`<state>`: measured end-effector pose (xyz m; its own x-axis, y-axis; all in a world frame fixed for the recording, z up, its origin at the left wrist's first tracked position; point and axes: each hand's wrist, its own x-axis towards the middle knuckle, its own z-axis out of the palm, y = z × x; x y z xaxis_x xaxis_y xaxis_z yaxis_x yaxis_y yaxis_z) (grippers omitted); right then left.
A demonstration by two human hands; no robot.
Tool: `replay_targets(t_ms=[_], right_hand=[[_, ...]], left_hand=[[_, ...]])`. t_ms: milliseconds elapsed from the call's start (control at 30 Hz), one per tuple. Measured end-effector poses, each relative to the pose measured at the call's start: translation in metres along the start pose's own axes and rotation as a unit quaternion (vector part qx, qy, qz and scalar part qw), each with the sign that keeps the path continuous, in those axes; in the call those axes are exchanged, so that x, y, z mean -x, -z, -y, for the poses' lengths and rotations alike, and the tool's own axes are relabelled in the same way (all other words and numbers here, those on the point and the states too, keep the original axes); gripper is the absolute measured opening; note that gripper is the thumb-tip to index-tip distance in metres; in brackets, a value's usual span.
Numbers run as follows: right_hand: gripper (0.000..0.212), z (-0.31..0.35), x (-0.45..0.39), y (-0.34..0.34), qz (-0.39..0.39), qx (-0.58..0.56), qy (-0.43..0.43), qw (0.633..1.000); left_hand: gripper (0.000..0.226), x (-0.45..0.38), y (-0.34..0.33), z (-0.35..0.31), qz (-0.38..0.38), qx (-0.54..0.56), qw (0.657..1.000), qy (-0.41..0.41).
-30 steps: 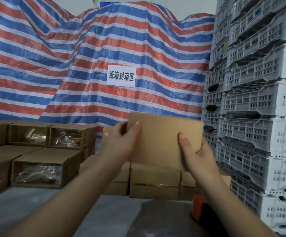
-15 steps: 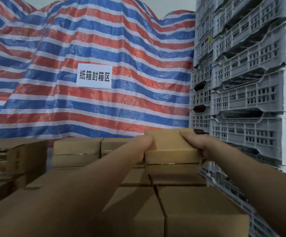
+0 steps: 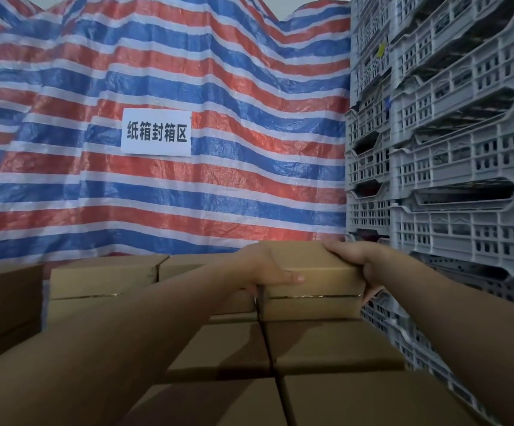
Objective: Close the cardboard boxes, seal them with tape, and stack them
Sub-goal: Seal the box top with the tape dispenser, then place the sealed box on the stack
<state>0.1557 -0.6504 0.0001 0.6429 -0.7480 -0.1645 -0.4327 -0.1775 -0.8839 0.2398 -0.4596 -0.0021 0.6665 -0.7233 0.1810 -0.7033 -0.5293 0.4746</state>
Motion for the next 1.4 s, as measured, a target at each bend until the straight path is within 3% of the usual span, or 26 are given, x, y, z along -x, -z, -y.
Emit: replay_targets(t_ms=[133,333,467,567,700,767,833,933,1067,1267,1400], right_hand=[[0.066,0.001,-0.013,0.002,0.018,-0.01,-0.011,1.0],[0.068,0.015,-0.026,-0.009,0.029,0.011,-0.027,0.999],[0.041,0.014,-0.035,-0.019,0.031,0.021,-0.023,0.999],[0.032,0.012,-0.036,-0.018,0.043,0.005,-0.003,0.999],[0.045,0.017,-0.026,-0.017,0.011,0.054,0.059,0.997],[0.044,0.02,-0.018,-0.018,-0.094,0.156,0.137,0.974],[0.039,0.023,-0.008,-0.016,-0.188,0.251,0.202,0.928],[0.025,0.029,0.018,-0.018,-0.258,0.314,0.253,0.878],[0.03,0.045,0.076,-0.031,-0.314,0.313,0.349,0.826],[0.036,0.067,0.209,-0.08,-0.225,0.135,0.45,0.854],[0.051,0.04,0.301,-0.129,-0.119,0.012,0.47,0.875]], left_hand=[[0.092,-0.016,0.004,0.004,-0.033,-0.161,0.986,-0.008],[0.103,-0.029,0.004,0.018,-0.068,-0.234,0.969,0.038],[0.096,-0.036,-0.006,0.031,-0.12,-0.318,0.94,0.028],[0.089,-0.039,-0.008,0.035,-0.138,-0.338,0.931,0.018],[0.084,-0.032,-0.005,0.03,-0.148,-0.317,0.937,0.012],[0.076,-0.019,0.001,0.027,-0.172,-0.264,0.949,-0.009],[0.06,-0.003,0.013,0.026,-0.202,-0.234,0.95,-0.037],[0.038,0.03,0.04,0.027,-0.235,-0.238,0.94,-0.063],[0.03,0.088,0.077,0.025,-0.257,-0.237,0.933,-0.082],[0.052,0.196,0.113,0.012,-0.275,-0.222,0.932,-0.087],[0.032,0.276,0.115,0.021,-0.267,-0.177,0.944,-0.079]])
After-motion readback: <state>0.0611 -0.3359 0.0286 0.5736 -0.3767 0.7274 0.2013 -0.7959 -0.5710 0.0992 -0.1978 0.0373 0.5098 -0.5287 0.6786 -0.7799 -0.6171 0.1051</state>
